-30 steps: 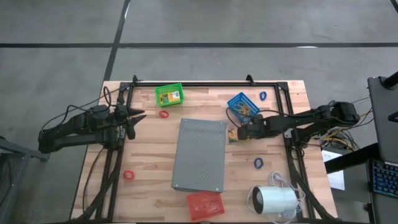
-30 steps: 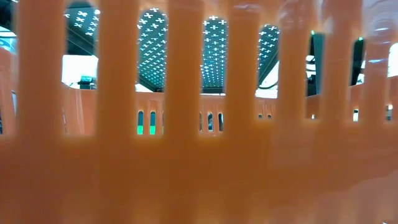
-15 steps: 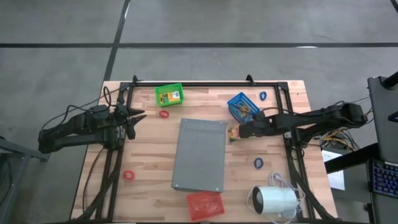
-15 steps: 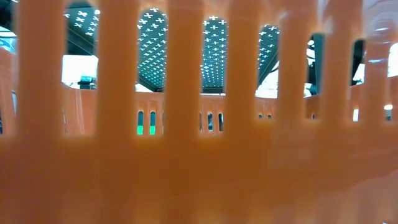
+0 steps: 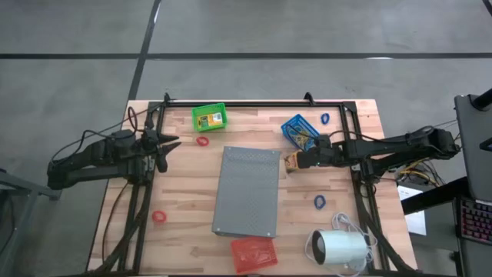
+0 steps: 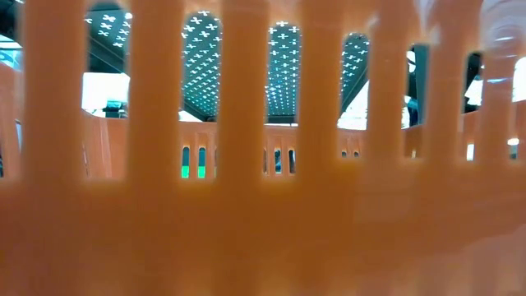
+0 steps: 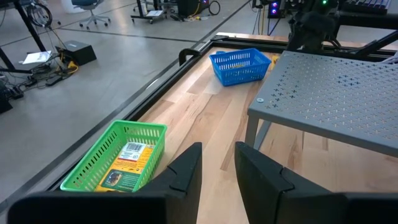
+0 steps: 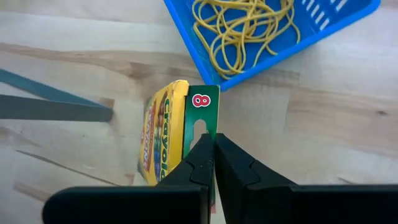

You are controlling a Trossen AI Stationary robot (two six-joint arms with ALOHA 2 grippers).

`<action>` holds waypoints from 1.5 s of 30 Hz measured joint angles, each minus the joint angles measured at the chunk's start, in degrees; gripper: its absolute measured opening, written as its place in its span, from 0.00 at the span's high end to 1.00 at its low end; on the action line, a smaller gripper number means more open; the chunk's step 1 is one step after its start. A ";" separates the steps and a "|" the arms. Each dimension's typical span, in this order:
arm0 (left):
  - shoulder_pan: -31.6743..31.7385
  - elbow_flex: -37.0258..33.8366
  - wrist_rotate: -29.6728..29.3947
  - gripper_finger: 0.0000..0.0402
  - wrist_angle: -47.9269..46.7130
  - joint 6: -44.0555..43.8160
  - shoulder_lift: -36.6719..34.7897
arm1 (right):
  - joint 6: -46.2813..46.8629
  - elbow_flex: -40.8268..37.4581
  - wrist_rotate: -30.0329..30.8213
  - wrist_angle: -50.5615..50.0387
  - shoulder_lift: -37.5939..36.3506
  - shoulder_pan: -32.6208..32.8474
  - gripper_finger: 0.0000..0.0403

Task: Pick & Place Office Desk Supplies
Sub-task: Put the yellow crayon box into the green basket

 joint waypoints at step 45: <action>0.00 0.00 -0.02 0.75 -0.02 0.00 0.00 | -9.94 7.67 5.92 -6.48 -1.61 0.00 0.98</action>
